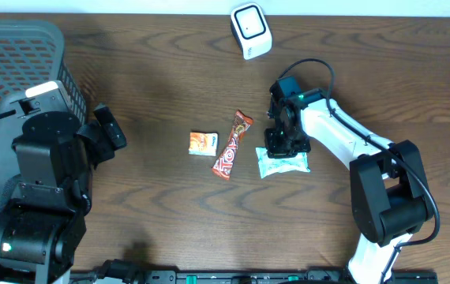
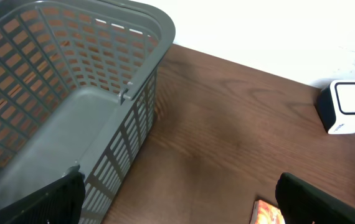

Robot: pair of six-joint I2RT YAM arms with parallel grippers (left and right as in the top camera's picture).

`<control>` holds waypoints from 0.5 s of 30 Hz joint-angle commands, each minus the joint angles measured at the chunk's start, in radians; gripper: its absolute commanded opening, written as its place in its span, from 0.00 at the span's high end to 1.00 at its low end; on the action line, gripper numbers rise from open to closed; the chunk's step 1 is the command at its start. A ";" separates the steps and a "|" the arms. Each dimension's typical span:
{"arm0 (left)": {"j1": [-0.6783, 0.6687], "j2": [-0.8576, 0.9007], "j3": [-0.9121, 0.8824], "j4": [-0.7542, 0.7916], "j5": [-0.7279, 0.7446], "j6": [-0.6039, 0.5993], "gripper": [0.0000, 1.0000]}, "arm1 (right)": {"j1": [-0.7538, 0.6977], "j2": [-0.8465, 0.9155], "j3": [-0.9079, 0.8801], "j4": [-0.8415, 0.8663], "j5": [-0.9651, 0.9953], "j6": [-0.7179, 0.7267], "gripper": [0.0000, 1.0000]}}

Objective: Scan the item barcode

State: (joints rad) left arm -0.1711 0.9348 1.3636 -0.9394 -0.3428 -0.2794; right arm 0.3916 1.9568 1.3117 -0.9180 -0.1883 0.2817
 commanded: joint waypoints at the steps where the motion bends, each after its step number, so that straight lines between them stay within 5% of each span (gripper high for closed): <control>1: 0.005 -0.002 0.006 -0.003 -0.010 0.017 0.02 | 0.003 0.014 -0.030 0.034 -0.058 0.010 0.99; 15: 0.005 -0.002 0.006 -0.003 -0.010 0.017 0.02 | 0.003 0.011 -0.040 0.136 -0.301 -0.006 0.99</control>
State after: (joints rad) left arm -0.1711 0.9348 1.3636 -0.9394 -0.3428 -0.2794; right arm 0.3893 1.9568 1.2785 -0.7818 -0.3996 0.2779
